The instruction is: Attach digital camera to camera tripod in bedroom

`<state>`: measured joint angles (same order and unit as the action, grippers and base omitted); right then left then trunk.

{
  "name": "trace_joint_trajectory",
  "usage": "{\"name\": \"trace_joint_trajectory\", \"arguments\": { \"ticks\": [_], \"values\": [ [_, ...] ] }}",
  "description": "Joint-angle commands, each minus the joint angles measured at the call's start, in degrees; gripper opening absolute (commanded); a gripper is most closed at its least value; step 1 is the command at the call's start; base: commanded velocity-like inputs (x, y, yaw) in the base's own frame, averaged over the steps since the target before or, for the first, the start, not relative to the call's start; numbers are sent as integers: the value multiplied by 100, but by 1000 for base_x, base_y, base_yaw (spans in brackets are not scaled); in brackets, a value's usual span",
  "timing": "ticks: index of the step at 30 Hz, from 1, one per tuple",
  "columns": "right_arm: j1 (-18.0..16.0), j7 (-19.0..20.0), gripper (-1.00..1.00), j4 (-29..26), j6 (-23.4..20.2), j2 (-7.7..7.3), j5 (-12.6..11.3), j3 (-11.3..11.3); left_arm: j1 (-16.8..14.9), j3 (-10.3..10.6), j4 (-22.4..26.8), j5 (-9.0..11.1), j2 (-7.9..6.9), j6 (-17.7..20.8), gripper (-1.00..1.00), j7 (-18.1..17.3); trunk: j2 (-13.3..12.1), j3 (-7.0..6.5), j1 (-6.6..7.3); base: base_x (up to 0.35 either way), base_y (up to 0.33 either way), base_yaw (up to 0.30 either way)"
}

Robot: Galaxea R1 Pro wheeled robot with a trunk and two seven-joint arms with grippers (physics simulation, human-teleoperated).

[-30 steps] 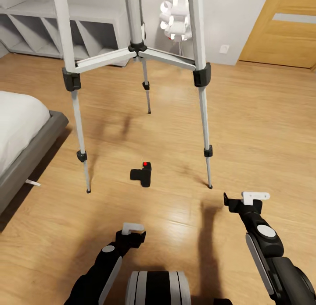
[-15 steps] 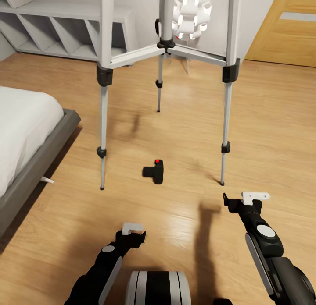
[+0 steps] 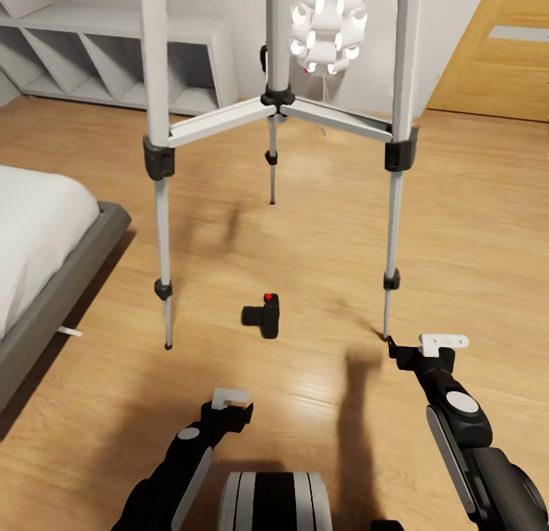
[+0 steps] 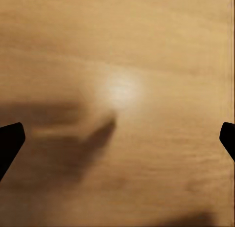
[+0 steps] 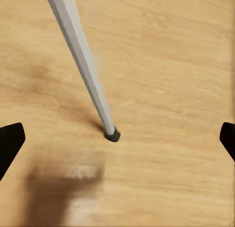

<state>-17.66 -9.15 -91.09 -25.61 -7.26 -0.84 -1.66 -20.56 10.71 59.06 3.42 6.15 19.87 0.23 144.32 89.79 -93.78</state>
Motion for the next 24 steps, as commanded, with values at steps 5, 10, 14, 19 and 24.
{"name": "trace_joint_trajectory", "arguments": {
  "ticks": [5, 10, 14, 19, 24],
  "values": [
    [-2, -25, 100, -6, -32, -3, -10, 7, -1, 1, 14, 36, 0, 34, 100, 4, 1, 3, -1, 62, -208, 0],
    [-3, -25, 100, -7, -32, -3, -10, 7, -1, 1, 14, 36, 0, 34, 100, 4, 1, 3, -1, 7, -39, 0],
    [-3, -25, 100, -7, -32, -3, -10, 6, -1, 1, 11, 36, 0, 34, 100, 4, 1, 3, -1, 1, -7, 0],
    [-3, -25, 100, -10, -31, -3, -11, 7, -1, 1, 9, 36, 0, 34, 100, 4, 1, 3, -1, 8, -5, 0],
    [-2, -25, 100, -11, -29, -3, -12, 7, -1, 1, 9, 36, 0, 34, 100, 4, 1, 3, -1, 157, -126, 0]
  ]
}}
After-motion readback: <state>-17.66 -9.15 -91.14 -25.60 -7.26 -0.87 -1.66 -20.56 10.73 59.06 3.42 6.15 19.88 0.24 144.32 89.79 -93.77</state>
